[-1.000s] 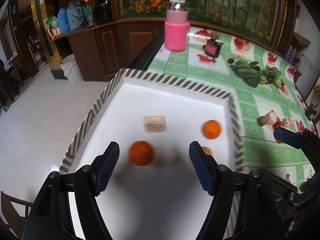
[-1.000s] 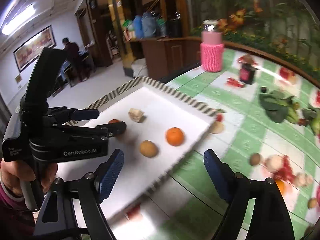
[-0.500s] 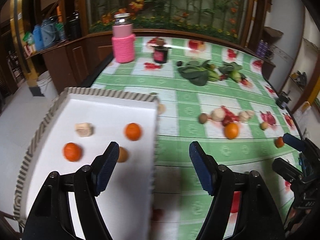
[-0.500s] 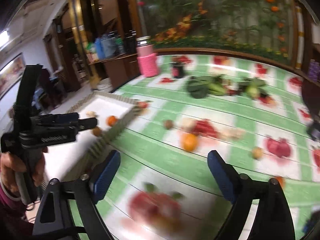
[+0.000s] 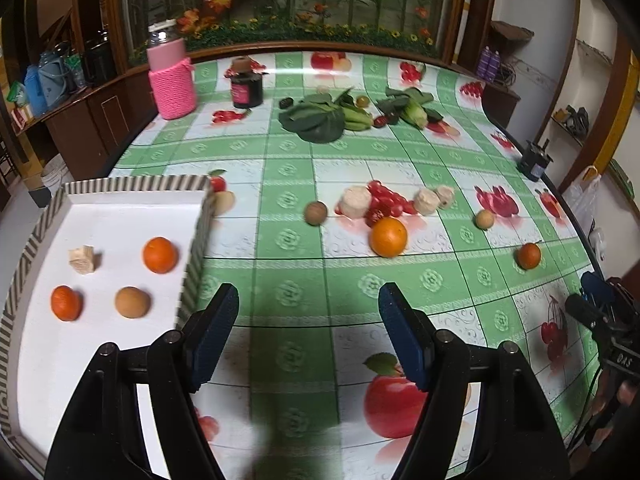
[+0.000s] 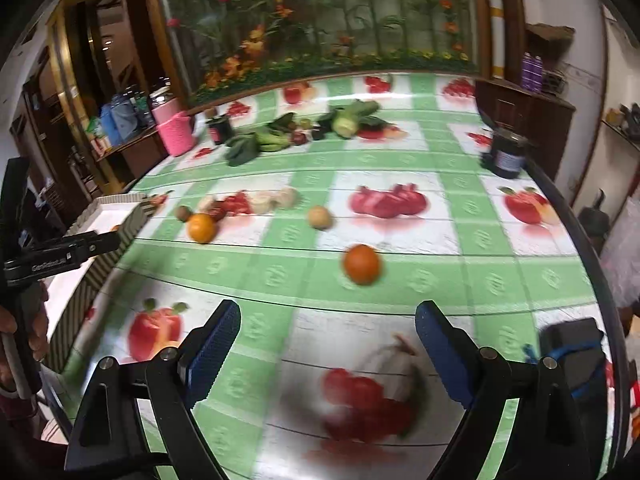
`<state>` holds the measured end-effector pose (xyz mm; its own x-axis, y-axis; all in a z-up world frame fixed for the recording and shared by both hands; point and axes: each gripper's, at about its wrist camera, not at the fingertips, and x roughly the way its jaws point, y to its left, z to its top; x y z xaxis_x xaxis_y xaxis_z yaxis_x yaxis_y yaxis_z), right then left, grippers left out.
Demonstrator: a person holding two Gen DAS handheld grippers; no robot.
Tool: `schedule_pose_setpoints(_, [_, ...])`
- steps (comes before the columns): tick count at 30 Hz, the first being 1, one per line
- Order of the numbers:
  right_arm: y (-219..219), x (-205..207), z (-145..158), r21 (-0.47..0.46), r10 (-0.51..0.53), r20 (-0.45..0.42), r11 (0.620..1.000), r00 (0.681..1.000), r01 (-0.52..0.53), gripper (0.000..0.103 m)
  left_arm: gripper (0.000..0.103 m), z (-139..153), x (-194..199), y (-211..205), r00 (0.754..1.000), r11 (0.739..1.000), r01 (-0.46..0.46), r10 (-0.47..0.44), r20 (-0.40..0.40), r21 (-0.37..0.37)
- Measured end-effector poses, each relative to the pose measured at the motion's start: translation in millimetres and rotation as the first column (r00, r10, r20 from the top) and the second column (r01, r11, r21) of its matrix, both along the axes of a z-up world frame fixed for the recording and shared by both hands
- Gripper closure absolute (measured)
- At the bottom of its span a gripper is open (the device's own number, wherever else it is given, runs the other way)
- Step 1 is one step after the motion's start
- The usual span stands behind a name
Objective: Organize fruits
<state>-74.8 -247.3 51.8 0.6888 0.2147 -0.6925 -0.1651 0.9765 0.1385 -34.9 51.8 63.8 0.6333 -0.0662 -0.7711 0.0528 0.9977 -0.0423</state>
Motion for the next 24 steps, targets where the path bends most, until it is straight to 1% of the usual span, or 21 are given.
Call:
schedule_pose_setpoints(4, [-7.9,12.0,-2.5,0.001,-0.004,-0.01,1.0,1.0,0.004,0.012,0.031,-5.3,3.7,-8.3,1.0,1.0,0.006,-0.006,-0.016,0.0])
schedule_pose_setpoints(9, [-0.3,28.1,-3.9,-0.016,0.031,-0.061,0.999,0.998,-0.032,0.016,0.031,-9.0,9.8,-15.6,1.0,1.0,0.014,-0.014,-0.026,-0.003])
schedule_pose_setpoints(12, [3.4,30.2,5.3,0.0,0.056,-0.048,0.998,0.997,-0.056,0.018,0.031,-10.8,14.4,-19.3,0.999,1.0,0.018,-0.018,-0.031,0.002])
schedule_pose_setpoints(16, [7.5,35.5,9.3,-0.046,0.065,-0.038,0.997,0.997,-0.067,0.018,0.031,-12.2,20.1,-23.3,0.999,1.0,0.017,-0.017,-0.033,0.009])
schedule_pose_setpoints(18, [7.5,39.7,4.8,-0.035,0.067,-0.056,0.997,0.996,-0.069,0.018,0.031,-13.1,22.4,-24.9,0.999,1.0,0.017,-0.017,-0.033,0.015])
schedule_pose_setpoints(24, [1.7,45.5,-8.1,-0.024,0.044,-0.069,0.999,0.997,-0.046,0.018,0.031,-19.2,30.1,-29.5,0.999,0.999,0.021,-0.019,-0.046,0.025])
